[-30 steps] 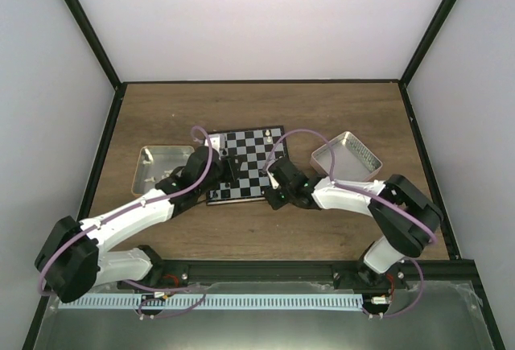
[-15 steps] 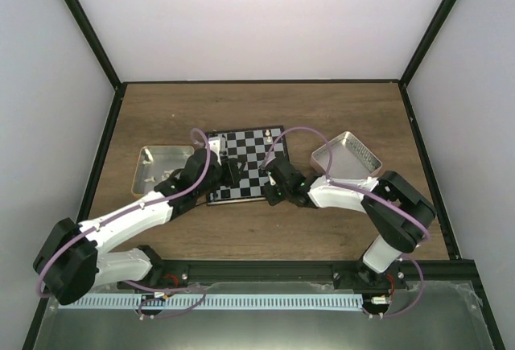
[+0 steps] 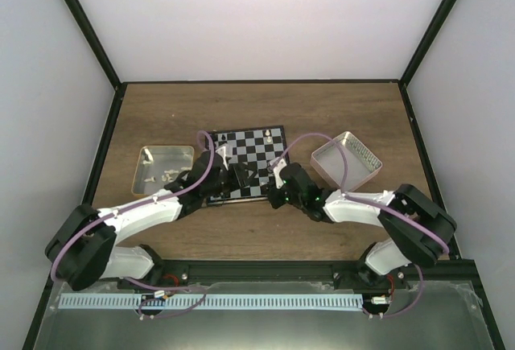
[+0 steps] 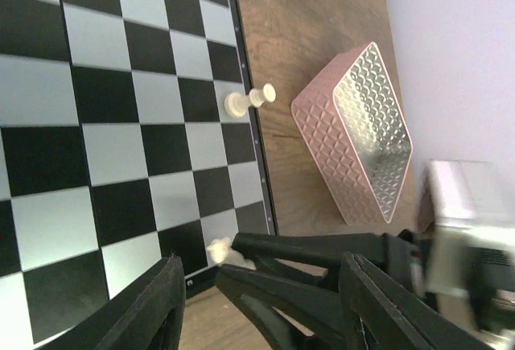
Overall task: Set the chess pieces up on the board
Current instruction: Pick up the chess piece from the chessboard, then place the chess piece on the chessboard.
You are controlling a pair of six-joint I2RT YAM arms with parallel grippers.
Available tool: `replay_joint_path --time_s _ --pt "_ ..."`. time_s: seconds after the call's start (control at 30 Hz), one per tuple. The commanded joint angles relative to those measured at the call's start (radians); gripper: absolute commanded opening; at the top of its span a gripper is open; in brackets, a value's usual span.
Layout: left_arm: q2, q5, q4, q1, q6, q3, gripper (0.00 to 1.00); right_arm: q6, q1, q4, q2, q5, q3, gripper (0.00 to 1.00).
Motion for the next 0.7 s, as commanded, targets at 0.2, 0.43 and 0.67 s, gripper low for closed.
replay_joint_path --time_s 0.2,0.43,0.67 --pt "0.04 0.109 0.216 0.004 -0.201 -0.053 0.55 -0.015 0.007 0.377 -0.135 -0.101 -0.11 0.12" --pt "0.049 0.113 0.26 0.006 -0.226 -0.072 0.45 -0.008 0.007 0.424 -0.169 -0.147 -0.137 0.12" --pt "0.057 0.135 0.297 0.006 -0.238 -0.077 0.23 0.004 0.007 0.425 -0.183 -0.153 -0.141 0.12"
